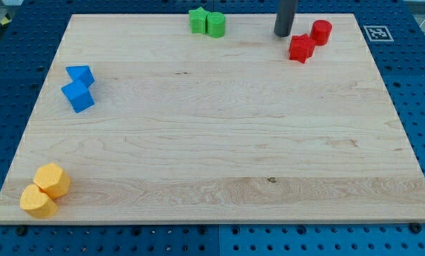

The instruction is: Move red circle closer to red star

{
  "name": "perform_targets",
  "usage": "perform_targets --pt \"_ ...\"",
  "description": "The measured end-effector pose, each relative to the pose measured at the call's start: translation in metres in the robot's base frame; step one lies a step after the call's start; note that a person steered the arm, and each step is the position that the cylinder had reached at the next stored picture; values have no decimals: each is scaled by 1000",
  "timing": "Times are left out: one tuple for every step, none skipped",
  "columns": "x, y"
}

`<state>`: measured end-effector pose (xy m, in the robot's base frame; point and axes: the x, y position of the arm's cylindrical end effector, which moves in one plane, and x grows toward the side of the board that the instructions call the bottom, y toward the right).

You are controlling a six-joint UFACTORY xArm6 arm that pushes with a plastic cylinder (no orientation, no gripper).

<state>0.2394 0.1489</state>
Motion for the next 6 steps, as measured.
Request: perform_targets --pt "-19 44" --pt "-19 71" --pt "-17 78" --pt "-11 78" --pt "5 78" --pt "25 78"
